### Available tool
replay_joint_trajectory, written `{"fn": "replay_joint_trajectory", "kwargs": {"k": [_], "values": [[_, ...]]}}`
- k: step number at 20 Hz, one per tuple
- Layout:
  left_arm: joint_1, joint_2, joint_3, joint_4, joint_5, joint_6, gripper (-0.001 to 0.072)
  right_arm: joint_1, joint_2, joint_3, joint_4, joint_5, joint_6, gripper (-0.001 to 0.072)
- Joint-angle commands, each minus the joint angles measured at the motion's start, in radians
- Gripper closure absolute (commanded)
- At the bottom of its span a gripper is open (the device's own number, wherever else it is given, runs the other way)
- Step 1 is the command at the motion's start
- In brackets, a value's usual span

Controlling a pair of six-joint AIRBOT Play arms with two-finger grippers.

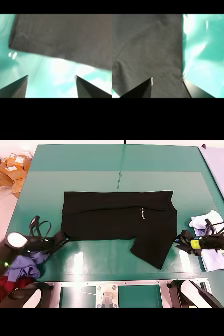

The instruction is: Fold the shirts.

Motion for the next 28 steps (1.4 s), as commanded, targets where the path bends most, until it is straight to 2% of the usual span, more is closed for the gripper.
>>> {"fn": "replay_joint_trajectory", "kwargs": {"k": [1,4,6,7,8,9,11,12,13,14,17,21,23,25,28], "values": [[-0.087,-0.016,-0.085,-0.07,0.309,-0.094,0.0049,-0.002,0.017,-0.103,0.043,-0.076,0.01,0.0286],[-0.126,-0.149,-0.077,-0.169,0.397,-0.092,0.0049,0.0,0.017,-0.141,0.043,-0.076,0.01,0.0286],[-0.127,-0.201,-0.051,-0.173,0.446,-0.092,0.0051,0.023,0.017,-0.152,0.042,-0.076,0.01,0.0286],[-0.126,-0.203,-0.033,-0.175,0.452,-0.092,0.0176,0.042,0.017,-0.156,0.044,-0.076,0.01,0.0286],[-0.127,-0.203,-0.004,-0.173,0.438,-0.069,0.059,0.06,0.016,-0.156,0.043,-0.077,0.011,0.0286],[-0.126,-0.203,0.027,-0.173,0.411,-0.018,0.0687,0.08,0.013,-0.156,0.05,-0.085,0.011,0.0287],[-0.126,-0.203,0.091,-0.171,0.335,0.05,0.0686,0.094,-0.001,-0.156,0.074,-0.102,0.011,0.029],[-0.126,-0.203,0.112,-0.16,0.309,0.058,0.0686,0.094,-0.008,-0.155,0.097,-0.109,0.008,0.0369],[-0.126,-0.203,0.128,-0.14,0.285,0.058,0.0686,0.093,-0.013,-0.154,0.121,-0.11,-0.029,0.0554],[-0.126,-0.203,0.137,-0.12,0.264,0.057,0.0685,0.093,-0.013,-0.147,0.121,-0.108,-0.066,0.069],[-0.087,-0.203,0.154,-0.034,0.114,0.058,0.0686,0.091,-0.009,-0.093,0.052,-0.057,-0.074,0.0696],[0.024,-0.203,0.212,0.199,-0.172,0.056,0.0686,0.091,0.051,-0.041,-0.107,0.058,0.048,0.0697],[0.062,-0.203,0.251,0.319,-0.274,0.054,0.0686,0.092,0.084,-0.035,-0.213,0.115,0.125,0.0697],[0.073,-0.203,0.284,0.399,-0.328,0.057,0.0686,0.092,0.105,-0.035,-0.243,0.158,0.143,0.0697],[0.072,-0.203,0.332,0.374,-0.335,0.116,0.0686,0.093,0.131,0.002,-0.238,0.222,0.15,0.0697]]}}
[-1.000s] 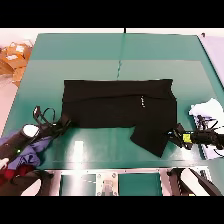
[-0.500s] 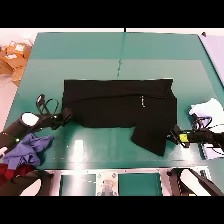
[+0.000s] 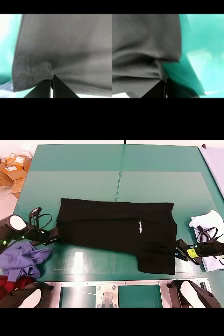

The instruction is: Fold the shirts.

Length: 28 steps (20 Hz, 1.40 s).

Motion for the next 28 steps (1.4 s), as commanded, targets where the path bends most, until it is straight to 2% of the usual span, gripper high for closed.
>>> {"fn": "replay_joint_trajectory", "kwargs": {"k": [1,3,6,11,16,19,20,21,22,24,26,28], "values": [[0.014,0.0,0.075,0.049,-0.064,0.05,0.0686,0.001,0.034,0.066,-0.039,0.078,0.035,0.0697],[0.014,-0.002,0.135,0.048,-0.025,0.054,0.0686,0.005,0.039,0.146,0.06,0.056,0.018,0.0697],[0.014,-0.039,0.213,0.021,0.061,0.079,0.0687,0.085,0.011,0.245,0.204,-0.092,-0.011,0.0697],[0.014,-0.216,0.313,-0.146,0.219,0.194,0.0686,0.212,-0.198,0.352,0.232,-0.3,-0.008,0.0696],[0.006,-0.457,0.451,-0.315,0.291,0.315,0.0685,0.242,-0.408,0.411,0.253,-0.456,-0.012,0.0696],[-0.006,-0.547,0.507,-0.36,0.292,0.322,0.0682,0.243,-0.464,0.433,0.264,-0.517,-0.012,0.0695],[-0.006,-0.552,0.506,-0.379,0.306,0.323,0.0451,0.242,-0.47,0.442,0.263,-0.525,-0.012,0.0695],[-0.006,-0.552,0.51,-0.387,0.314,0.323,-0.0002,0.239,-0.471,0.458,0.261,-0.524,-0.029,0.0667],[-0.001,-0.552,0.519,-0.389,0.312,0.32,0.0028,0.227,-0.471,0.49,0.262,-0.488,-0.055,0.0562],[0.006,-0.551,0.557,-0.386,0.252,0.319,0.0029,0.177,-0.471,0.567,0.26,-0.355,-0.1,0.0497],[0.025,-0.548,0.618,-0.385,0.168,0.319,0.0029,0.097,-0.477,0.624,0.261,-0.256,-0.142,0.027],[0.052,-0.542,0.68,-0.386,0.123,0.316,0.0029,0.004,-0.507,0.653,0.264,-0.201,-0.179,0.0179]]}}
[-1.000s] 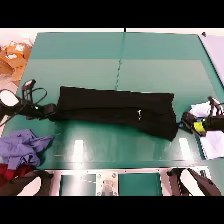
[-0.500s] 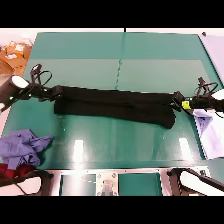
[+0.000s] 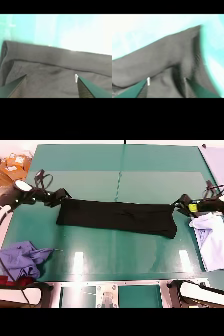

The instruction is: Fold the shirts.

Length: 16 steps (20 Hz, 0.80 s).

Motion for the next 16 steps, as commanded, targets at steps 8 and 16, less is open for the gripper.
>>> {"fn": "replay_joint_trajectory", "kwargs": {"k": [8,16], "values": [[0.042,-0.002,0.172,-0.156,-0.267,-0.011,0.0031,-0.201,-0.4,0.064,0.276,0.28,-0.536,0.0179],[-0.031,-0.002,0.172,-0.23,-0.314,0.09,0.0474,-0.073,-0.496,0.215,0.3,0.424,-0.575,0.0386]]}}
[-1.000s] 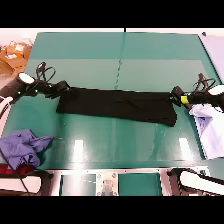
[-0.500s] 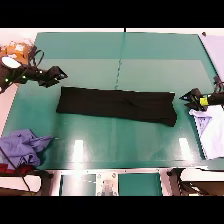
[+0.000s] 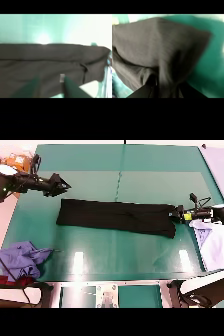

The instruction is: Fold the shirts.

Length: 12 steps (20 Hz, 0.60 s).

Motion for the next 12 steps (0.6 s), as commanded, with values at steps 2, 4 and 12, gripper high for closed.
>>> {"fn": "replay_joint_trajectory", "kwargs": {"k": [2,4,12], "values": [[-0.12,0.0,0.002,-0.027,0.034,0.068,0.0474,0.037,-0.019,0.128,0.027,0.142,-0.02,0.0339],[-0.187,-0.002,0.002,-0.027,0.071,0.068,0.0474,0.019,-0.019,0.161,0.018,0.126,0.025,0.0176],[-0.256,-0.002,0.002,-0.024,0.112,0.068,0.0474,-0.03,-0.022,0.164,-0.06,0.141,0.02,-0.0003]]}}
